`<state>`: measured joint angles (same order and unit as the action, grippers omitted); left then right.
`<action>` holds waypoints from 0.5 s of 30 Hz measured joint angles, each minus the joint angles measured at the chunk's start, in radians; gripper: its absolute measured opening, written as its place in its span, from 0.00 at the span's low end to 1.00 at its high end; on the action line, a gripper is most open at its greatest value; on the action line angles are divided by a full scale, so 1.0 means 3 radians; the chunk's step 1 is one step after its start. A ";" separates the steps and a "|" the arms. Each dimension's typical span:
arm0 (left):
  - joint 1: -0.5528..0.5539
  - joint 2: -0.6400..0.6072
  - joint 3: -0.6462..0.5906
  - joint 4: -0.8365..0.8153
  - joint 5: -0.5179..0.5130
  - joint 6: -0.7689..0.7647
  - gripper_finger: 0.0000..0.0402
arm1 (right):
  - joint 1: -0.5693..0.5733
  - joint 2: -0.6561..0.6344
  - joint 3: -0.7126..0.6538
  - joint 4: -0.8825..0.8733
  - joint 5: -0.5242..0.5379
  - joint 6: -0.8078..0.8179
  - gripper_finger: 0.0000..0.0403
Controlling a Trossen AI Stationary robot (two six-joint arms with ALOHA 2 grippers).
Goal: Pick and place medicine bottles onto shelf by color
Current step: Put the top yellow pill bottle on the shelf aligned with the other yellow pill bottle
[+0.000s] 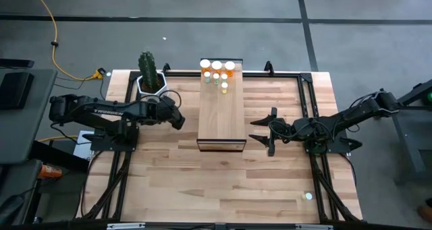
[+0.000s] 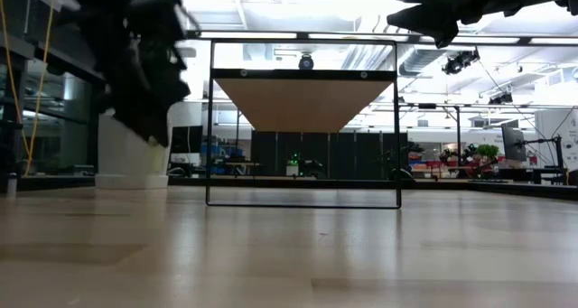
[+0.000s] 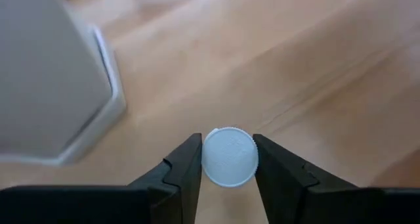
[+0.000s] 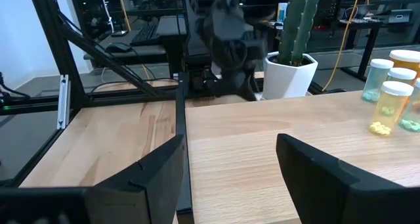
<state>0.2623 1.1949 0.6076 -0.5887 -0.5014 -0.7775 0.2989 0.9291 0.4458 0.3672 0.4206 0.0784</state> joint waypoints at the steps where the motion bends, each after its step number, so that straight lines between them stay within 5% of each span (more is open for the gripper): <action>1: 0.0000 -0.0007 0.0107 -0.0092 0.0000 0.0040 0.29 | 0.0000 0.0000 -0.0001 0.0001 0.0000 0.0000 0.58; 8: -0.0008 -0.0039 0.1076 -0.0709 -0.0182 0.0451 0.27 | 0.0000 0.0000 0.0000 0.0001 0.0000 0.0000 0.58; 15: -0.0008 0.0036 0.1941 -0.0731 -0.0200 0.1009 0.27 | 0.0000 0.0000 0.0000 0.0001 0.0000 0.0000 0.58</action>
<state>0.2600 1.2057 1.1899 -0.8081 -0.5616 -0.4748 0.2989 0.9291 0.4458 0.3676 0.4206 0.0784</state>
